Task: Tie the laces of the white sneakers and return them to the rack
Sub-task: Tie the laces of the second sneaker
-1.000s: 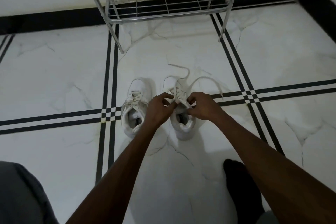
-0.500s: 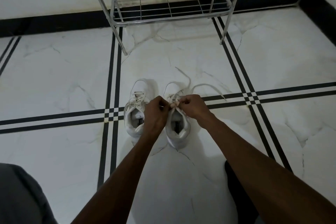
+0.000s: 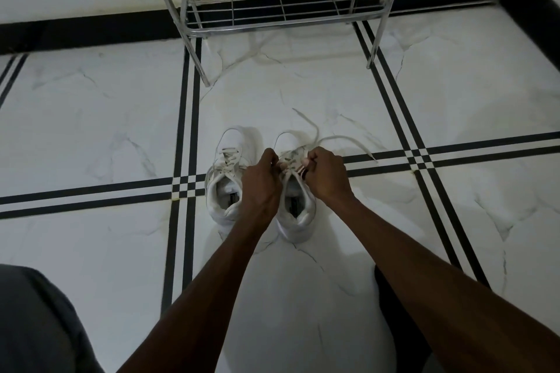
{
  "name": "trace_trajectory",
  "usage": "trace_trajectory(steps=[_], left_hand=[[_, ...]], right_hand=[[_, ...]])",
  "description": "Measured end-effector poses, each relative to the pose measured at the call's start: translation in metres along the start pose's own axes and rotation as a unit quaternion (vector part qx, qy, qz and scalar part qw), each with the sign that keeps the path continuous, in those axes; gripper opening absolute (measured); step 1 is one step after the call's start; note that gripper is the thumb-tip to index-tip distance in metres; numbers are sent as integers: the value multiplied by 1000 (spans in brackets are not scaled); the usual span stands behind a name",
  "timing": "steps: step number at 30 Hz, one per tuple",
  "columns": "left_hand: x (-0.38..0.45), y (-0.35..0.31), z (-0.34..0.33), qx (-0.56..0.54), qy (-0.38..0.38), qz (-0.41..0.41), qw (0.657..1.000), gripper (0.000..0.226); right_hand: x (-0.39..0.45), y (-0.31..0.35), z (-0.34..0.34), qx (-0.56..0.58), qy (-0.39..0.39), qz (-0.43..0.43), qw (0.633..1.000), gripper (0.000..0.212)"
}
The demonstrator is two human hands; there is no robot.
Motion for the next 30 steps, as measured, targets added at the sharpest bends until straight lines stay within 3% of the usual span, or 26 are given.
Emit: trace_trajectory(steps=[5,9,13,16,19,23,28,30], left_hand=[[-1,3,0,17,-20,8,1000,8],[2,7,-4,27,7,37,999,9],[12,13,-9,-99,127,132,978,23],[18,7,1,-198,164,168,952,27],[24,-4,20,-210,159,122,957,34],[33,-8,40,-224,134,74,963,31],[34,-19,42,-215,111,4,970,22],[32,-20,37,-216,117,-3,969,23]], right_hand=[[-4,1,-1,-22,-20,7,1000,15],[3,0,-2,-5,19,-1,1000,12],[8,-2,-6,94,83,-52,991,17],[10,-2,-5,196,88,-77,974,17],[9,3,3,272,88,-79,955,18],[10,15,13,294,96,-51,949,18],[3,40,10,179,274,48,944,22],[2,46,14,158,309,74,935,20]])
Point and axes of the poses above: each hand's wrist, its own x-axis towards the middle knuckle, its own z-axis out of the back of the hand, y = z × x, the point moved 6 cm from there along x, towards the middle knuckle, and after that the axes turned 2 degrees about z, right-handed, at the moved point
